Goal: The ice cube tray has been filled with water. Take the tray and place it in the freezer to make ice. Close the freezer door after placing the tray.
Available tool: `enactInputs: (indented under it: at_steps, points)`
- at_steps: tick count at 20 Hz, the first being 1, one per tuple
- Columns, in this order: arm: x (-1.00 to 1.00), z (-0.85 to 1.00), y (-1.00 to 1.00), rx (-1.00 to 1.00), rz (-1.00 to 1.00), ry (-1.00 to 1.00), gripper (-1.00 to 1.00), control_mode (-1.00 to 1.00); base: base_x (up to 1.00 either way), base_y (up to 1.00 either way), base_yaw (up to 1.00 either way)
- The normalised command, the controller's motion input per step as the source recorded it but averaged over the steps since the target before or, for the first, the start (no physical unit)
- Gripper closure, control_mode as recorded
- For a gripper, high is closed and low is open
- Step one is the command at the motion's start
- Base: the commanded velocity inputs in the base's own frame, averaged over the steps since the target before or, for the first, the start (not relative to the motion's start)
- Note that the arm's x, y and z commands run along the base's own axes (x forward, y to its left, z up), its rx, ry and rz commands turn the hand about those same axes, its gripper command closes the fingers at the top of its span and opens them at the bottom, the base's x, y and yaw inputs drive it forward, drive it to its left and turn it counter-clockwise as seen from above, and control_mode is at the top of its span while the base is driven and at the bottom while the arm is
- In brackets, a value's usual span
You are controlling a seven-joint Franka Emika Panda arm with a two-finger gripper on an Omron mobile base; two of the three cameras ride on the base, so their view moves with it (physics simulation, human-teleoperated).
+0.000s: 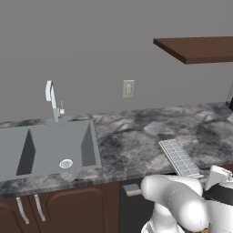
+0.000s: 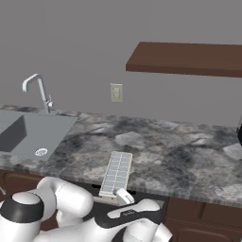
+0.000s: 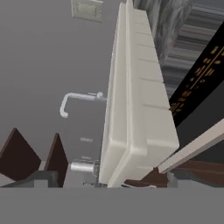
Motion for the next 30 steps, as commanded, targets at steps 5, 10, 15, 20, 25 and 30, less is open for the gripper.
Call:
enactInputs:
  at_steps: [5, 10, 15, 20, 25, 30]
  points:
    - [0.06, -0.01, 0.0, 0.0, 0.0, 0.0, -1.0, -1.0, 0.0, 0.0, 0.0]
    - [0.13, -0.12, 0.0, 0.0, 0.0, 0.0, -1.0, -1.0, 0.0, 0.0, 0.0]
    - [0.13, -0.12, 0.0, 0.0, 0.0, 0.0, -1.0, -1.0, 0.0, 0.0, 0.0]
    - [0.11, -0.13, 0.0, 0.0, 0.0, 0.0, -1.0, -1.0, 0.0, 0.0, 0.0]
    - [0.09, -0.02, 0.0, 0.0, 0.0, 0.0, -1.0, -1.0, 0.0, 0.0, 0.0]
    - [0.05, 0.0, 0.0, 0.0, 0.0, 0.0, -1.0, -1.0, 0.0, 0.0, 0.0]
